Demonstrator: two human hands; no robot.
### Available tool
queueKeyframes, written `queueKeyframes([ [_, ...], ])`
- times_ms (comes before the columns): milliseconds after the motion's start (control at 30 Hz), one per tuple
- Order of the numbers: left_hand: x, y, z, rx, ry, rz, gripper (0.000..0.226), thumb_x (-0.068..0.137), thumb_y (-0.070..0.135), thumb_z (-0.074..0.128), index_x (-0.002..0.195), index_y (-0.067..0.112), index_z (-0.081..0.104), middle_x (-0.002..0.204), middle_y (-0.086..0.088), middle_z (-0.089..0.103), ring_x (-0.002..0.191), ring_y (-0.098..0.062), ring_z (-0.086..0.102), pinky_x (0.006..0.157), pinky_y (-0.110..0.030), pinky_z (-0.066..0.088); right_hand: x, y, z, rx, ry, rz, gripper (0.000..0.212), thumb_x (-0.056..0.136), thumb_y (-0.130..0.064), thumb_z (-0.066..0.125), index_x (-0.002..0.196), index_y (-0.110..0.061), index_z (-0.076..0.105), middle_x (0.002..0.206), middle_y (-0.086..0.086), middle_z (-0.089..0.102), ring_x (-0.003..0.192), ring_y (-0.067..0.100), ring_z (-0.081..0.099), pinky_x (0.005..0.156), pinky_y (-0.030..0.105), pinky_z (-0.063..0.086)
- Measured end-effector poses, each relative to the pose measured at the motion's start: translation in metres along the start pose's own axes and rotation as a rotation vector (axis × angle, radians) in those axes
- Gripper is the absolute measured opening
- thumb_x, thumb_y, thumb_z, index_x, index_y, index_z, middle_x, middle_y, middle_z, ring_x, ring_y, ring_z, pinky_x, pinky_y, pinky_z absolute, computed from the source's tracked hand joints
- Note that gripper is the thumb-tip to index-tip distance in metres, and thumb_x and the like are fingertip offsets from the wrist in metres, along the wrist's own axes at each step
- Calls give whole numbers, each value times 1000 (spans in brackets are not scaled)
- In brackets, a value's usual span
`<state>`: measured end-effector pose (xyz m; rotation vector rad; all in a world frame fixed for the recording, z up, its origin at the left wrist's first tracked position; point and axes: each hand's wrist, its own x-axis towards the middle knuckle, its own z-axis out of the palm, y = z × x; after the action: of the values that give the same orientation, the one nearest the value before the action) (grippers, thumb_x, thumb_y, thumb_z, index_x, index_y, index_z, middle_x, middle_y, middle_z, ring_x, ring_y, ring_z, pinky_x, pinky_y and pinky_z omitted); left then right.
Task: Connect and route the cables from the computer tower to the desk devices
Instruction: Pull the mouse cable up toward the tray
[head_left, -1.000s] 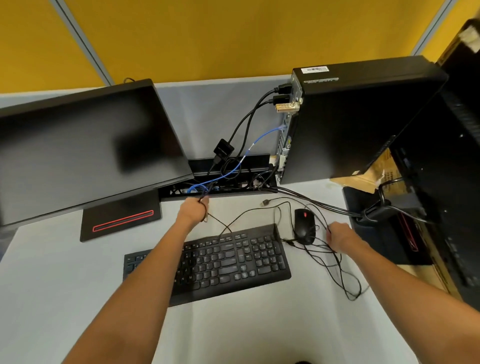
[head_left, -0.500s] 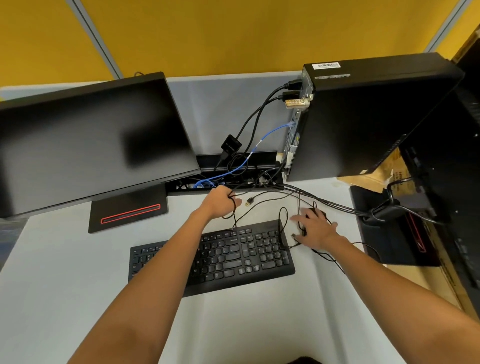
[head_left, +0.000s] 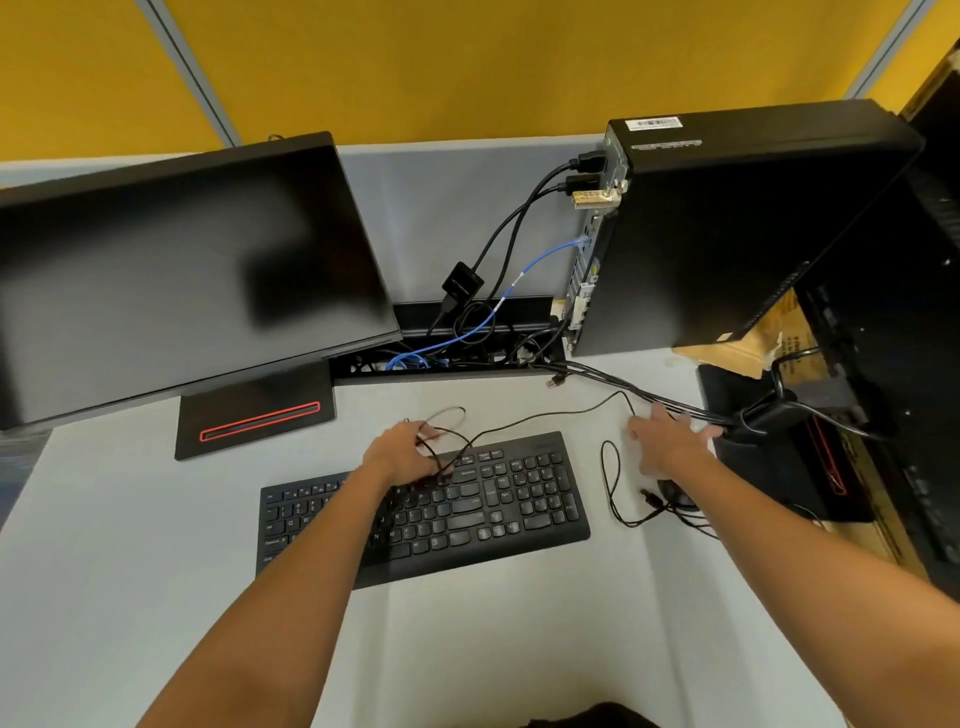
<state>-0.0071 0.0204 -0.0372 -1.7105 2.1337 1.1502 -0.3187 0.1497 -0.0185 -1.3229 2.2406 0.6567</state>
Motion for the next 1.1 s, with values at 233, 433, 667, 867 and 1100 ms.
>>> queueKeyframes([
  [233,-7,13,14,181,-29,76,43,78,11,73,118,18,61,124,-3,59,112,-24,56,92,-34,49,14,-46,-22,439,256,-63,36,89,1,52,117,-18,64,124,7,61,112,28,58,93,41,48],
  [433,-1,21,-14,245,-201,131,45,77,-2,52,111,24,65,128,-3,57,116,-22,54,97,-33,47,10,-60,-71,729,582,-385,29,89,2,55,80,-23,66,87,-2,66,79,18,62,71,27,46],
  [667,-3,76,-74,288,-134,188,61,88,19,64,142,17,37,142,-8,45,123,-26,48,100,-35,41,11,-55,-64,496,192,-301,34,81,11,48,87,-19,63,106,5,62,104,27,60,77,29,47],
  [867,-31,119,-122,94,-23,389,69,76,28,77,135,24,42,103,0,60,92,-15,59,85,-29,46,-34,-54,-124,953,179,-552,32,78,14,50,69,-12,67,73,8,70,69,16,63,66,23,52],
  [1100,-27,140,-90,115,96,436,24,83,35,69,71,20,55,69,4,56,68,-16,53,65,-28,40,-67,-61,-164,1319,312,-646,18,73,0,52,62,-14,58,55,-7,52,48,0,44,48,12,35],
])
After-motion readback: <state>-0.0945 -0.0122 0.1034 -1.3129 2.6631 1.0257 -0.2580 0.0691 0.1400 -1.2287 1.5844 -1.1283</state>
